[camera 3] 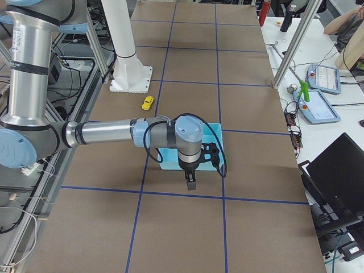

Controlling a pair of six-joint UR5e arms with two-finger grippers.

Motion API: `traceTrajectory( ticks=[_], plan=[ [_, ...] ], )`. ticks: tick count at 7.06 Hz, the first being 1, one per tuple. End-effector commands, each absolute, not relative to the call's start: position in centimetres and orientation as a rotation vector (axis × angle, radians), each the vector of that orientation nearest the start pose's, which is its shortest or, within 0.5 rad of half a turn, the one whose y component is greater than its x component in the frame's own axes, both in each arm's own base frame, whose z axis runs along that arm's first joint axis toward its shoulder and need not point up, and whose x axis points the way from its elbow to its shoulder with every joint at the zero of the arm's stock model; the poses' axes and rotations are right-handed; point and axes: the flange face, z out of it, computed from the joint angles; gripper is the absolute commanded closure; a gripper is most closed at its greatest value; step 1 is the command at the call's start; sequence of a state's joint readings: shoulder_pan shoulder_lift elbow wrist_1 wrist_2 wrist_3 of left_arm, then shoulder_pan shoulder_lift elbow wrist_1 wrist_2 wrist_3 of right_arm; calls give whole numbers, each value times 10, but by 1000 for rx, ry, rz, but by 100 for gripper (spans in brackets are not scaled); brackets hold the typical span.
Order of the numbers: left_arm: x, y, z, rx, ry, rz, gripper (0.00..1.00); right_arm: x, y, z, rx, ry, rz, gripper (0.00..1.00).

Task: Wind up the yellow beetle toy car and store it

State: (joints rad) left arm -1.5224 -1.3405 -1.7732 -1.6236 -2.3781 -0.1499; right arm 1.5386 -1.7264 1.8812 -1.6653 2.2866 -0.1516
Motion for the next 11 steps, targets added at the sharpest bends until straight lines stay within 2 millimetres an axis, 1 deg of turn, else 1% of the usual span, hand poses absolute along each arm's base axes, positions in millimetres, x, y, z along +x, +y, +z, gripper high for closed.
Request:
traceTrajectory(
  ticks=[1,2,3,4,5,6,7,8,9,10,11],
  plan=[
    [-49,-394,665,-73,802,-110,0,22,-444,525,155,-731,-294,0],
    [-50,-396,678,-96,800,-126,0,-3,-454,471,222,-742,-364,0],
    [-56,-397,676,-85,803,-140,0,-13,-472,425,259,-743,-394,0],
    [-75,-392,676,-69,810,-187,0,-25,-476,400,289,-778,-439,0],
    [-77,-391,677,-73,808,-193,0,-72,-462,358,344,-809,-573,0],
    [-77,-391,676,-73,808,-193,0,-99,-453,339,410,-834,-667,0],
    [-77,-393,675,-70,807,-192,0,-149,-445,314,431,-866,-786,0],
    [-76,-393,675,-70,807,-189,0,-156,-430,287,484,-880,-835,0],
    [-76,-392,674,-69,809,-188,0,-168,-411,271,502,-929,-895,0],
    [-76,-392,678,-77,808,-192,0,-188,-393,261,501,-956,-959,0],
    [-76,-391,679,-77,807,-192,0,-197,-386,273,457,-996,-996,0]
  ],
)
